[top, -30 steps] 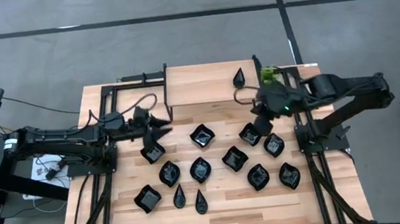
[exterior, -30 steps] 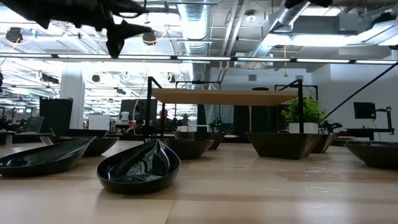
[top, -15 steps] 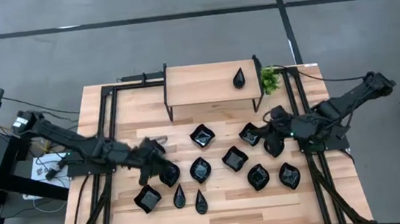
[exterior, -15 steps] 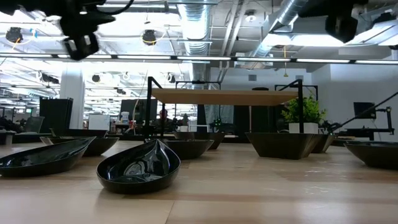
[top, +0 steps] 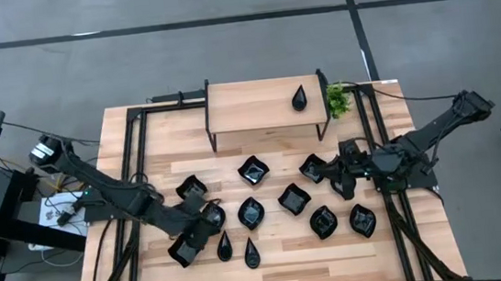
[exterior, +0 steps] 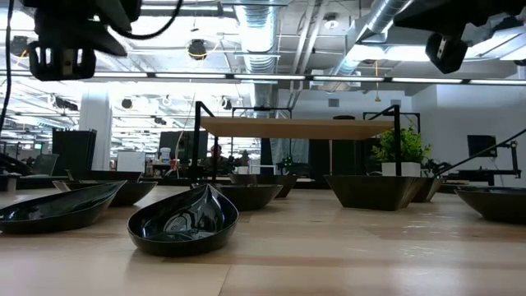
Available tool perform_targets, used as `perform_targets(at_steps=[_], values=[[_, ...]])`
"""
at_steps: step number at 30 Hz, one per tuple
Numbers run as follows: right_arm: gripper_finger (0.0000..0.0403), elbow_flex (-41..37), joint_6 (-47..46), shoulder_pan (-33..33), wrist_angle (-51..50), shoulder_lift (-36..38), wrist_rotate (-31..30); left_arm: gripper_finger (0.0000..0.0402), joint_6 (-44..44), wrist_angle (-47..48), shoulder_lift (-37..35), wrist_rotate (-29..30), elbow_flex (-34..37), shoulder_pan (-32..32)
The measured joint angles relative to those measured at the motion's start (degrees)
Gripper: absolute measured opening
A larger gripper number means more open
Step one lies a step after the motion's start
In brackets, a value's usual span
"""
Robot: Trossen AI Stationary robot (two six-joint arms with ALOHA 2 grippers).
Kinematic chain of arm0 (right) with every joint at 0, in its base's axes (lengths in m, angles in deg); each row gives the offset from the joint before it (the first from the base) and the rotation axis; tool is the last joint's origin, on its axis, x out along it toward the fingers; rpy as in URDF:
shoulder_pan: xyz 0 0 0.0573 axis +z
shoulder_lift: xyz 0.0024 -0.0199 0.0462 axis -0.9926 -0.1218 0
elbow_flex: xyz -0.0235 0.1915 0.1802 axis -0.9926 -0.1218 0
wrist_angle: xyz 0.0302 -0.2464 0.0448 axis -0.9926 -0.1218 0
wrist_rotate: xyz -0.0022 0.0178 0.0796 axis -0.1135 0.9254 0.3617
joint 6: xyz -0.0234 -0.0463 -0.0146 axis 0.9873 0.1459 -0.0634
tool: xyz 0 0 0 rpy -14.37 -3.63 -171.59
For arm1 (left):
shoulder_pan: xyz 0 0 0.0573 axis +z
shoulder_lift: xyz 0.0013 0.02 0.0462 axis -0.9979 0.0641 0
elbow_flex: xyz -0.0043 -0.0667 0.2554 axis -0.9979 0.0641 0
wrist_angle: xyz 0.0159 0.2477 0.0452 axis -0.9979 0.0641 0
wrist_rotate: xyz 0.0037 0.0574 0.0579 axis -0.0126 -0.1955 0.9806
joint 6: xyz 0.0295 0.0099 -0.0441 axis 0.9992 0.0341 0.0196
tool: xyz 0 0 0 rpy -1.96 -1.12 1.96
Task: Pick & Place Mini shaped plates
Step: Stack the drop-shaped plate on top of the other drop-shaped plates on the shelf
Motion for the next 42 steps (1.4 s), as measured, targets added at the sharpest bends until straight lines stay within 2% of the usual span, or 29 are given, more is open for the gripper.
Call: perform_targets(at_steps=[7,15,22,28,35,37,42], values=[[0.0001,-0.09,6.55,0.0,0.39,2.68,3.54,0.0084,-9.06,2.56,8.5,-0.77,-6.55,0.45],[0.0001,-0.18,15.36,1.11,-2.23,12.52,5.57,0.0069,-23.8,3.69,13.66,-0.53,-7.09,-2.6],[0.0001,-8.7,22.86,4.15,9.29,22.57,7.46,0.0058,-32.67,4.37,14.18,2.45,-7.09,-5.04],[0.0001,-15.42,22.81,4.79,13.75,28.25,5.8,0.0057,-33.77,4.29,14.18,2.6,-7.09,-4.27],[0.0001,-16.28,22.91,4.74,14.15,29.68,5.52,0.0057,-31.95,2.98,14.16,2.75,-7.09,-4.25],[0.0001,-16.28,22.88,4.74,13.94,29.64,5.52,0.0057,-32.01,2.72,14.16,5.03,-7.09,-4.23],[0.0001,-16.28,22.88,4.74,13.95,29.62,5.54,0.0057,-36.49,2.6,14.3,4.06,-8.08,-2.92]])
